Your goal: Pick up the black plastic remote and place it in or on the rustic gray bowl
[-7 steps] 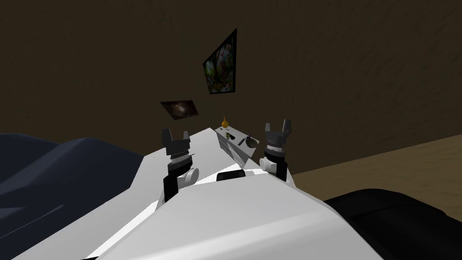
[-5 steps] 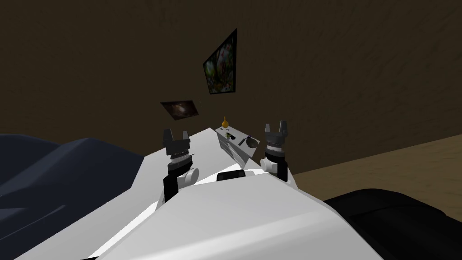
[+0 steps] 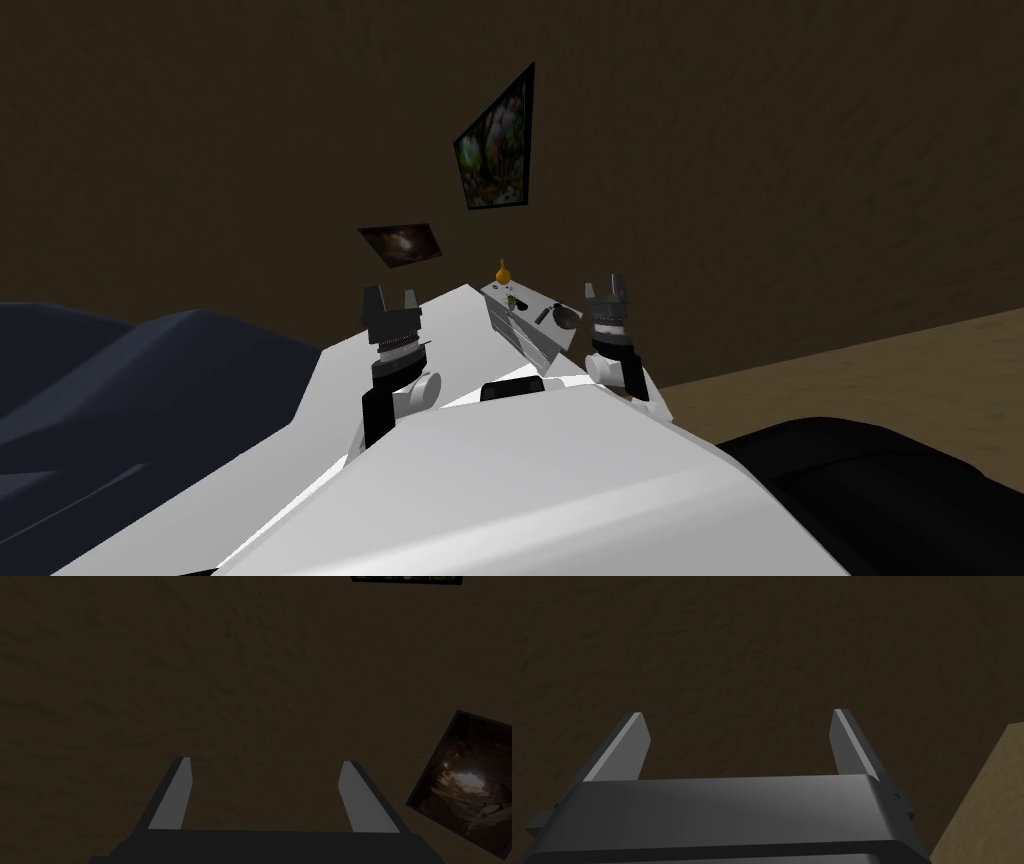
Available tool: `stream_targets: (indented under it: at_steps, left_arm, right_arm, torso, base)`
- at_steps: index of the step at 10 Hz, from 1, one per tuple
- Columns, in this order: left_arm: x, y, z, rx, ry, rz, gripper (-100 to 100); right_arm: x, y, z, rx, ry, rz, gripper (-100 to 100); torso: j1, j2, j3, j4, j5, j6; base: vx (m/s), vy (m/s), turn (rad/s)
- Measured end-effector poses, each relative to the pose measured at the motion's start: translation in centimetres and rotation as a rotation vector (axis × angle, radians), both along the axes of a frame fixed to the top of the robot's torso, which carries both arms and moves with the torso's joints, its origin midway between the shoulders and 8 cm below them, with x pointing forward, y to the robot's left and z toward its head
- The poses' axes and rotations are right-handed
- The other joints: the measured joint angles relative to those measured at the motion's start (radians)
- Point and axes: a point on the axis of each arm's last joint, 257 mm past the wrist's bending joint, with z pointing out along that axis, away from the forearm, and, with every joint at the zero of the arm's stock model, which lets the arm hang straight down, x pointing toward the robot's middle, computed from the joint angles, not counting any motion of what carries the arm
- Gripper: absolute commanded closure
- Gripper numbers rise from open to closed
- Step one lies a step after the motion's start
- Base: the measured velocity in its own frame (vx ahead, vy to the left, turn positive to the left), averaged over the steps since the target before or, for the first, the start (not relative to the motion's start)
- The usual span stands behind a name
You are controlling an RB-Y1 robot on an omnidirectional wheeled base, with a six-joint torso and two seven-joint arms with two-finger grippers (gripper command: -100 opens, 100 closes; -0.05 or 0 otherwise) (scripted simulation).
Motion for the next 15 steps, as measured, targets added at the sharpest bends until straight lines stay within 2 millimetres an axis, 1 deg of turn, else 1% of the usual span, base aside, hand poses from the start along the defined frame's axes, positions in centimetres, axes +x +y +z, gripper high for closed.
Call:
stream_targets:
  at_steps: [1,2,3,4,5,6,7,8,9,10,11,13,14,15]
  left_arm:
    - [0.0,0.0,0.0,0.000,0.000,0.000,0]
    - [0.0,0.0,0.0,0.000,0.000,0.000,0]
    - [0.0,0.0,0.0,0.000,0.000,0.000,0]
    - [0.0,0.0,0.0,0.000,0.000,0.000,0]
    - [0.0,0.0,0.0,0.000,0.000,0.000,0]
    - [0.0,0.0,0.0,0.000,0.000,0.000,0]
    - [0.0,0.0,0.0,0.000,0.000,0.000,0]
    - [0.0,0.0,0.0,0.000,0.000,0.000,0]
    - [0.0,0.0,0.0,0.000,0.000,0.000,0]
    - [0.0,0.0,0.0,0.000,0.000,0.000,0]
    - [0.0,0.0,0.0,0.000,0.000,0.000,0]
    - [0.0,0.0,0.0,0.000,0.000,0.000,0]
    - [0.0,0.0,0.0,0.000,0.000,0.000,0]
    - [0.0,0.0,0.0,0.000,0.000,0.000,0]
  right_arm:
    - [0.6,-1.0,-1.5,0.023,0.051,0.006,-100]
    - [0.9,-1.6,-2.3,0.040,0.079,0.009,-100]
    - [0.9,-2.7,-3.5,0.063,0.121,0.010,-100]
    - [1.2,-3.3,-4.3,0.080,0.144,0.012,-100]
    - [1.5,-4.3,-5.4,0.104,0.178,0.012,-100]
    - [1.7,-4.7,-6.1,0.124,0.203,0.013,-100]
    - [1.8,-6.0,-7.3,0.151,0.240,0.010,-100]
    - [2.0,-6.7,-8.2,0.175,0.266,0.009,-100]
    - [2.2,-8.1,-9.2,0.207,0.300,0.005,-100]
    - [2.3,-8.7,-10.3,0.233,0.329,0.002,-100]
    - [2.3,-9.8,-11.8,0.271,0.365,-0.004,-100]
    - [1.8,-11.8,-14.1,0.337,0.421,-0.015,-100]
    - [1.7,-12.6,-14.9,0.366,0.443,-0.020,-100]
    - [1.8,-12.9,-15.3,0.379,0.460,-0.023,-100]
  torso:
    - [0.001,0.000,0.000,0.000,0.000,0.000]
    - [-0.001,0.002,0.001,0.000,0.000,0.000]
    - [-0.001,0.002,0.001,0.000,0.000,0.000]
    - [-0.001,0.001,0.001,0.000,0.000,0.000]
    - [0.000,0.001,0.000,0.000,0.000,0.000]
    - [-0.001,0.000,0.000,0.000,0.000,0.000]
    - [0.000,0.000,0.000,0.000,0.000,0.000]
    - [-0.002,0.000,0.000,0.000,0.000,0.000]
    - [-0.002,0.001,0.000,0.000,0.000,0.000]
    - [-0.002,0.001,0.000,0.000,0.000,0.000]
    - [0.000,0.000,0.000,0.000,0.000,0.000]
    - [-0.001,-0.002,-0.001,0.000,0.000,0.000]
    - [-0.002,-0.001,-0.001,0.000,0.000,0.000]
    - [-0.005,0.002,0.001,0.000,-0.001,0.000]
  base:
    - [0.011,0.097,-0.014]
    - [0.030,0.109,-0.003]
    - [0.028,0.097,-0.012]
    - [0.040,0.119,-0.002]
    - [0.046,0.099,-0.010]
    - [0.057,0.121,0.000]
    - [0.038,0.093,-0.012]
    - [0.037,0.095,0.001]
    - [0.040,0.088,-0.007]
    - [0.060,0.132,0.004]
    - [0.048,0.111,-0.010]
    - [0.072,0.098,-0.002]
    - [0.008,0.030,-0.002]
    - [0.039,0.064,0.011]
